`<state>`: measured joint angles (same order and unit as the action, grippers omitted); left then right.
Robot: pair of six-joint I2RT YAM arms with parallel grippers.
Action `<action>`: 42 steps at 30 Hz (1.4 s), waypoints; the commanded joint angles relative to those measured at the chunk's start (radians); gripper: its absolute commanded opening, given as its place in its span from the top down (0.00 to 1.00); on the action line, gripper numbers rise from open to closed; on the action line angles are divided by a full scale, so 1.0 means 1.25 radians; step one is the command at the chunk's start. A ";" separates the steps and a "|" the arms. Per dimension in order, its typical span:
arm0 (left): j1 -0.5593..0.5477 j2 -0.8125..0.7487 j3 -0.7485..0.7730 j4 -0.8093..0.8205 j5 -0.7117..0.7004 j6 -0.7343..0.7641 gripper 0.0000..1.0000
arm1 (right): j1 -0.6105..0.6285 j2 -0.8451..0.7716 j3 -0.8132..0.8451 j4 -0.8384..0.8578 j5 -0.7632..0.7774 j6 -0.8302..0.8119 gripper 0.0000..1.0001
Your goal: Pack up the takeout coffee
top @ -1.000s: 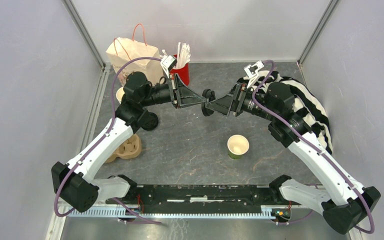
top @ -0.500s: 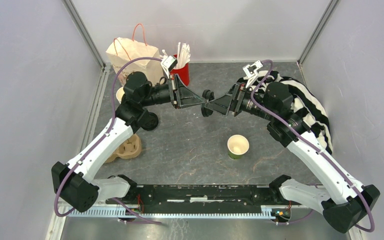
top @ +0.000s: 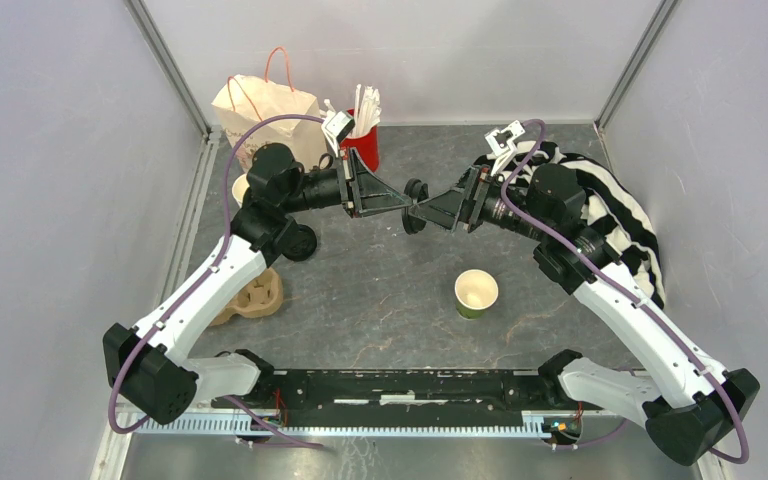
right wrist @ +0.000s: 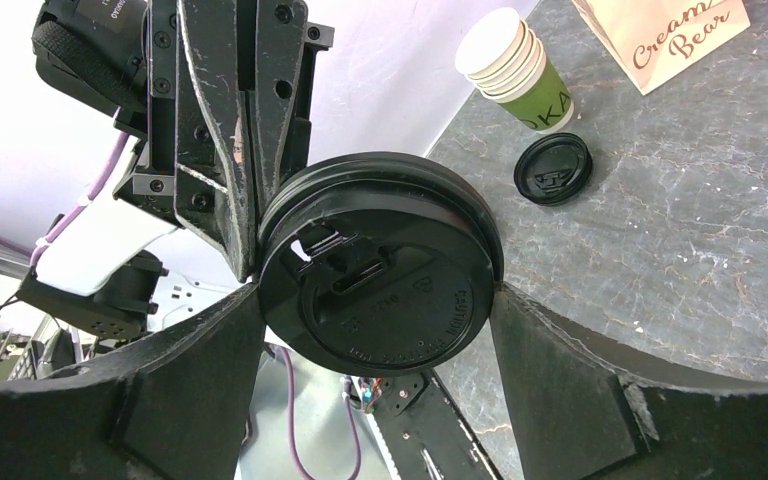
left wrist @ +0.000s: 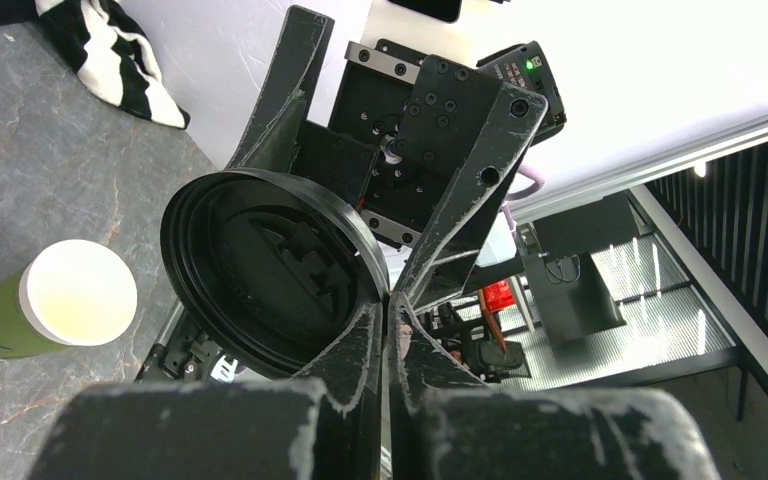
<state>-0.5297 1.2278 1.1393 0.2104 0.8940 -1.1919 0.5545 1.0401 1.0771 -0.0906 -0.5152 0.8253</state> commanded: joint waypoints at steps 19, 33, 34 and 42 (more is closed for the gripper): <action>0.027 -0.074 -0.003 -0.152 -0.063 0.134 0.28 | 0.000 -0.057 0.037 -0.182 0.071 -0.159 0.16; -0.027 -0.058 -0.011 -0.470 -0.345 0.338 0.02 | 0.002 0.058 0.231 -0.923 0.385 -0.588 0.17; -0.041 -0.054 -0.033 -0.449 -0.361 0.325 0.01 | 0.002 0.072 0.231 -0.929 0.393 -0.589 0.17; -0.104 -0.033 -0.177 -0.346 -0.470 0.304 0.02 | 0.070 0.192 0.209 -0.932 0.485 -0.557 0.19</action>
<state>-0.6491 1.1759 0.9413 -0.2901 0.4061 -0.8417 0.5896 1.2507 1.3430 -1.2098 -0.0040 0.1291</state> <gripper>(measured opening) 0.982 0.832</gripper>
